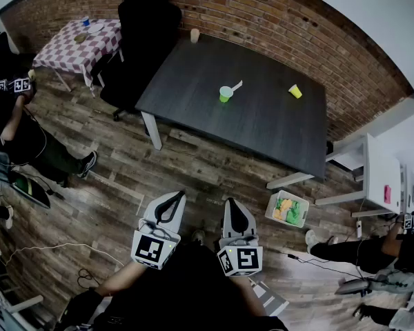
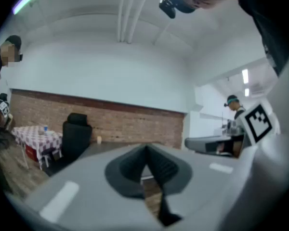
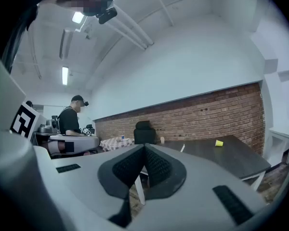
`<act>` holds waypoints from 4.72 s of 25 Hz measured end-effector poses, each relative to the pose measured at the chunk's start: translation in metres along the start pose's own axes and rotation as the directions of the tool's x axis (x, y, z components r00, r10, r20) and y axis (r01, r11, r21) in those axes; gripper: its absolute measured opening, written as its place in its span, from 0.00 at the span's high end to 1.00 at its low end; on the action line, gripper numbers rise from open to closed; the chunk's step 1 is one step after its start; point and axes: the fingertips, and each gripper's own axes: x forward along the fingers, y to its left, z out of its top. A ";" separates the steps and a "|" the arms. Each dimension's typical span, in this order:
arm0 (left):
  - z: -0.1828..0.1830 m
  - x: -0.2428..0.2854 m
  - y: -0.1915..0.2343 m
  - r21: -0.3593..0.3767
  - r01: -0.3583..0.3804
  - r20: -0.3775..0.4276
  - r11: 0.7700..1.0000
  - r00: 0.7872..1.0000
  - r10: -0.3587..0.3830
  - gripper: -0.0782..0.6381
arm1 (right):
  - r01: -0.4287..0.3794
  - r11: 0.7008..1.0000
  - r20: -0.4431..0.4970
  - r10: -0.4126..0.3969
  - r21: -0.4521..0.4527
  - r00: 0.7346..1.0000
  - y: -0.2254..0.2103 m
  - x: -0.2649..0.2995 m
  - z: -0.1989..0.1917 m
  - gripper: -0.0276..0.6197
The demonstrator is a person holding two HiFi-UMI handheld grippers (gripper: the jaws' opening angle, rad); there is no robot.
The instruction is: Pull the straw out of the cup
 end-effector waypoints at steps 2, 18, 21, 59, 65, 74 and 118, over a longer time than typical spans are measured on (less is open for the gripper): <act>-0.001 -0.002 -0.003 -0.008 0.002 0.005 1.000 1.000 -0.002 0.88 | 0.001 1.000 -0.001 -0.001 0.001 1.000 0.001 -0.003 -0.002 0.95; -0.012 0.008 -0.032 0.008 -0.010 0.006 1.000 1.000 0.010 0.88 | -0.024 0.999 0.010 0.024 0.037 1.000 -0.021 -0.019 -0.009 0.95; -0.011 0.012 -0.038 0.005 -0.039 -0.024 0.999 0.999 0.040 0.88 | -0.038 0.998 -0.003 0.038 0.043 0.999 -0.029 -0.024 -0.010 0.95; -0.021 0.252 0.114 0.000 0.034 -0.081 0.999 0.996 -0.034 0.88 | 0.014 1.000 -0.071 -0.014 -0.003 0.997 -0.119 0.215 -0.004 0.95; -0.025 0.288 0.150 -0.006 0.109 -0.095 0.994 0.990 -0.109 0.88 | 0.064 0.998 -0.075 -0.065 -0.019 0.995 -0.123 0.270 0.006 0.95; -0.018 0.320 0.181 -0.016 0.153 -0.089 0.988 0.984 -0.154 0.88 | 0.119 0.993 -0.081 -0.120 -0.010 0.990 -0.134 0.316 0.011 0.95; -0.109 0.531 0.199 -0.005 0.119 -0.254 0.993 0.960 -0.116 0.88 | 0.125 0.978 -0.289 -0.073 0.166 0.955 -0.298 0.491 -0.111 0.95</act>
